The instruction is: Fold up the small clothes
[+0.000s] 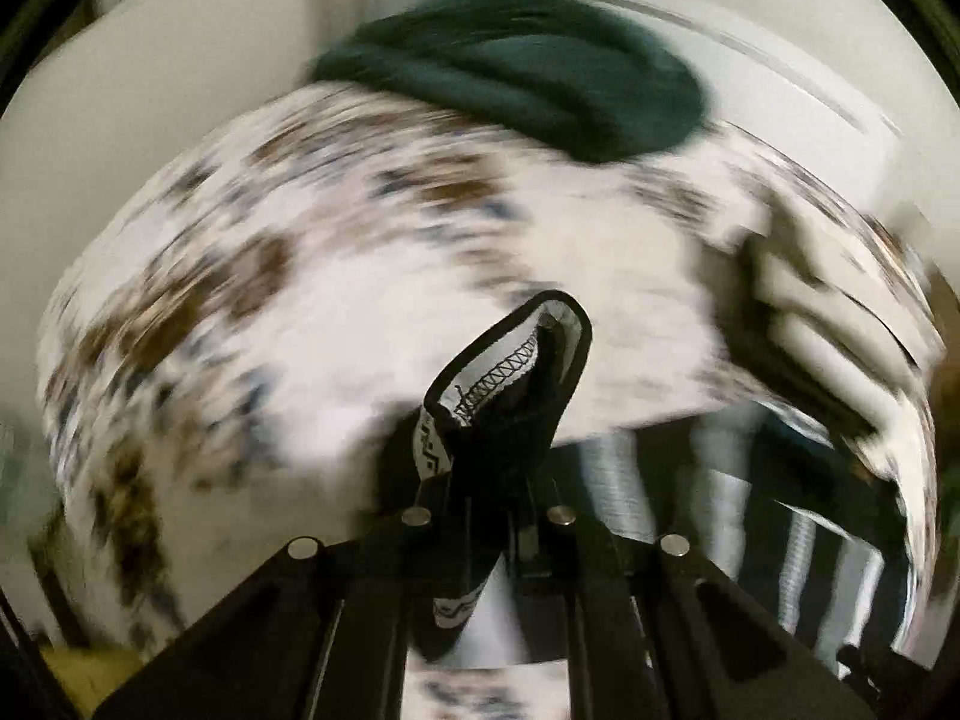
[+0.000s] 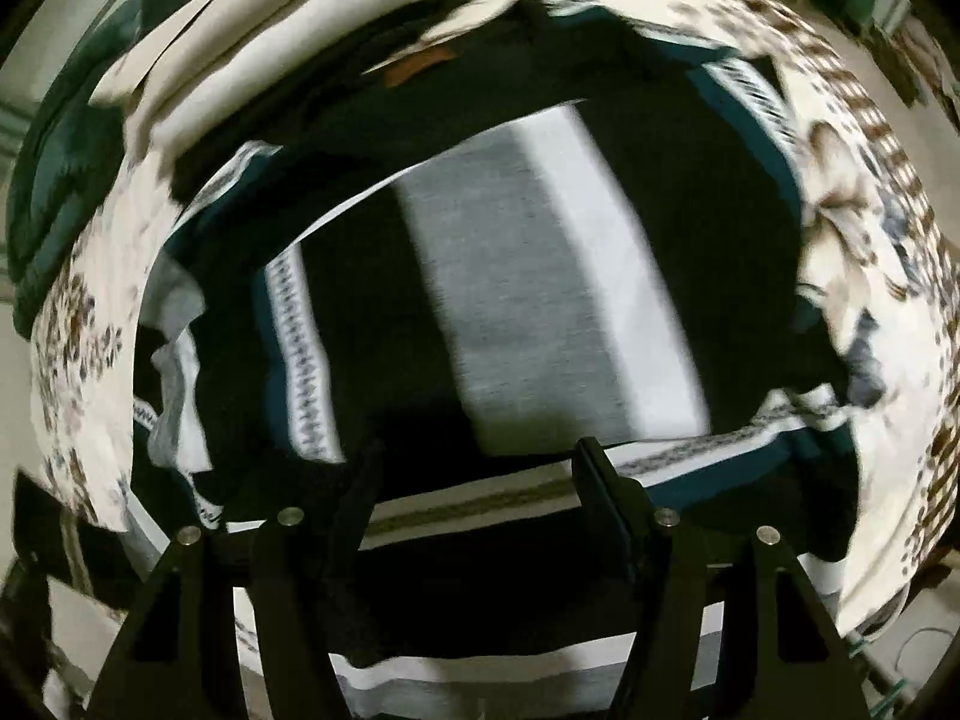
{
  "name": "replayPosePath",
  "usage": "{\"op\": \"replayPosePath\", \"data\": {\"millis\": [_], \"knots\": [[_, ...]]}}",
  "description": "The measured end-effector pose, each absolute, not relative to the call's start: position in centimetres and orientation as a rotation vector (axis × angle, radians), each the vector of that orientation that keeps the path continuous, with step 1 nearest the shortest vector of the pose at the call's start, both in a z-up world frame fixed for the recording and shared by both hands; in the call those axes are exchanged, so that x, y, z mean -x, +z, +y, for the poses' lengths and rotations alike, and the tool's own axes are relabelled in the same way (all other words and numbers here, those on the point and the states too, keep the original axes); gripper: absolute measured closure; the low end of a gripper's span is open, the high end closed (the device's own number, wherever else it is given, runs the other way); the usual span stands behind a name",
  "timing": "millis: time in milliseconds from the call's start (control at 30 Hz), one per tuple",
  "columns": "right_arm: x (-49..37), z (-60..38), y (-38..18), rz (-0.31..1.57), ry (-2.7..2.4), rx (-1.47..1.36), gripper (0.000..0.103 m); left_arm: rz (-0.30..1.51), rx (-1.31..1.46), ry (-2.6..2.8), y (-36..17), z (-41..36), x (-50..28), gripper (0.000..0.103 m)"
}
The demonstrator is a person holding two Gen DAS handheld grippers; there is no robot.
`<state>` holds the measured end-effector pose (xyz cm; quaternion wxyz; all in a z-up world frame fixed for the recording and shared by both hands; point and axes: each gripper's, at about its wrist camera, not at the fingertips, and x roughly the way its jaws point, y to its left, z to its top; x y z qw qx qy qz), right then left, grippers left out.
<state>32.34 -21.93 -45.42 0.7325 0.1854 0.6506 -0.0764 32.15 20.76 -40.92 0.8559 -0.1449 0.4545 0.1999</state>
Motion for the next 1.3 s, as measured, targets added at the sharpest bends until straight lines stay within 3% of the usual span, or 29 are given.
{"op": "replayPosePath", "data": {"millis": [367,600,700,767,833,1067,1300], "knots": [[-30.9,-38.1,-44.0,1.415,-0.238,-0.468,0.036,1.026,0.056,-0.034,-41.2,-9.0,-38.1,0.097],[-31.1,-45.1,-43.0,1.435,-0.228,-0.466,0.036,1.055,-0.014,-0.068,-42.0,-17.4,-38.2,0.092],[-31.7,-46.2,-42.3,1.436,-0.184,-0.505,0.036,1.03,0.009,-0.053,-41.5,-16.4,-37.5,0.074],[-32.2,-46.3,-41.6,1.428,-0.143,-0.532,0.036,1.014,0.017,-0.023,-41.3,-15.3,-36.8,0.029],[-33.1,-45.7,-40.7,1.413,-0.097,-0.55,0.034,0.991,0.029,0.041,-40.8,-12.9,-35.9,0.017],[-37.9,-39.5,-40.7,1.41,0.089,-0.563,0.034,1.032,0.071,0.345,-41.0,-2.5,-32.5,0.017],[-43.4,-33.3,-46.8,1.507,0.142,-0.658,0.031,1.124,0.057,0.555,-44.4,4.2,-30.5,0.017]]}}
